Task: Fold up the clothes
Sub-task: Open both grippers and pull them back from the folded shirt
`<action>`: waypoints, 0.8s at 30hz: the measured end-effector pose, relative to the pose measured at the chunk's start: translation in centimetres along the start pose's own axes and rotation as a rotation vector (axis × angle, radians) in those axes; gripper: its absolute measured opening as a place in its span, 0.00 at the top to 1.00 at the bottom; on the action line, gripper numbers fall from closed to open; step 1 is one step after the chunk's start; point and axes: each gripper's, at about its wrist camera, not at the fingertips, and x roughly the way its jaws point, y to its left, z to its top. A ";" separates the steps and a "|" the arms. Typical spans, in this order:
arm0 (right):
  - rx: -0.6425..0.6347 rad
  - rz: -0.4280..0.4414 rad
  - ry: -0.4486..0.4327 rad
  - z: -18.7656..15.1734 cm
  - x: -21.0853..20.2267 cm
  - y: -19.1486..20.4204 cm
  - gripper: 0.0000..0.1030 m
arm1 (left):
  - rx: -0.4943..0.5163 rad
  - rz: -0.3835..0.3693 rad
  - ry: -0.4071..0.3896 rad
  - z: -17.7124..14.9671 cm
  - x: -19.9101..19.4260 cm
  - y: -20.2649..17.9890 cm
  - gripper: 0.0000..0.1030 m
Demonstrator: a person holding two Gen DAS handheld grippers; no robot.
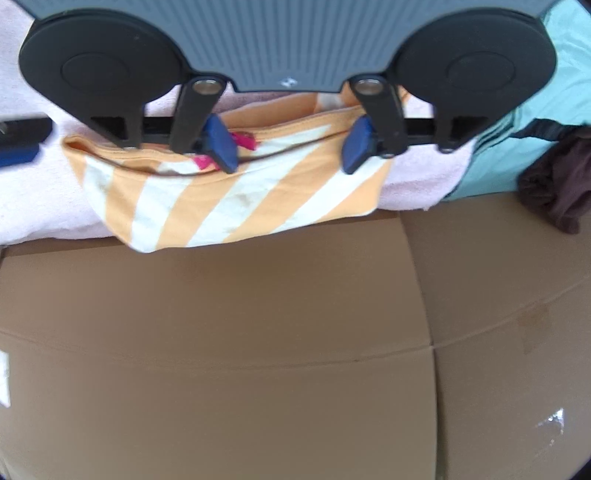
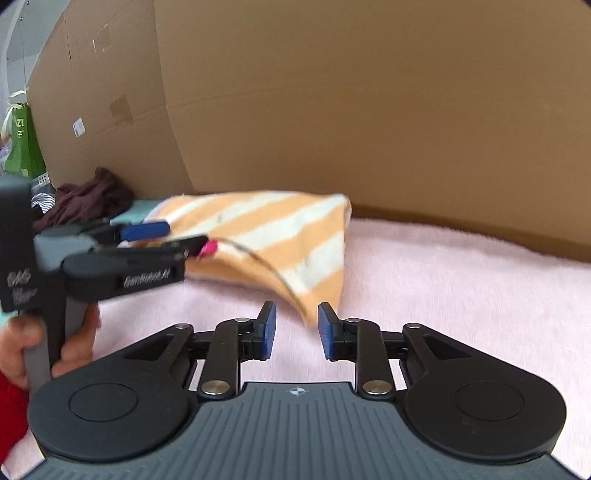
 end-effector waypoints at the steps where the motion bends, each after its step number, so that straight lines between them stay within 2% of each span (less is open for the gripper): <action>1: -0.006 -0.005 -0.003 -0.5 -0.4 0.2 0.73 | -0.025 0.029 0.015 0.1 -0.1 0.1 0.03; 2: -0.012 -0.011 -0.006 -0.9 -0.8 0.4 0.71 | -0.048 0.041 0.031 0.3 -0.3 0.4 0.06; 3: -0.019 -0.016 -0.010 -1.4 -1.2 0.6 0.66 | -0.063 0.062 0.033 0.5 -1.1 0.2 0.09; 4: -0.025 -0.022 -0.013 -1.8 -1.7 0.8 0.62 | -0.077 0.087 0.031 0.7 -2.1 -0.1 0.08; 5: -0.031 -0.027 -0.016 -2.3 -2.1 1.0 0.54 | -0.090 0.113 0.029 0.8 -3.0 -0.5 0.00; 7: -0.043 -0.038 -0.022 -3.2 -2.9 1.4 0.39 | -0.100 0.183 0.042 1.1 -4.8 -1.5 0.01; 8: -0.044 -0.051 -0.025 -3.6 -3.3 1.5 0.36 | -0.093 0.201 0.053 1.1 -5.7 -2.4 0.01; 11: 0.014 -0.068 -0.035 -4.5 -4.6 1.3 0.24 | -0.083 0.216 0.079 0.6 -8.1 -4.5 0.01; 13: 0.060 -0.074 -0.044 -5.1 -5.5 1.0 0.13 | -0.093 0.205 0.093 0.1 -9.0 -5.2 0.01; 15: 0.105 -0.090 -0.052 -5.7 -6.4 0.5 0.07 | -0.102 0.193 0.108 -0.3 -9.8 -6.0 0.01; 18: 0.144 -0.170 -0.053 -6.3 -7.3 -0.3 0.07 | -0.117 0.176 0.130 -1.0 -11.0 -7.1 0.01; 24: 0.151 -0.221 -0.065 -6.4 -8.7 -0.7 0.07 | -0.143 0.139 0.170 -2.2 -13.4 -9.1 0.01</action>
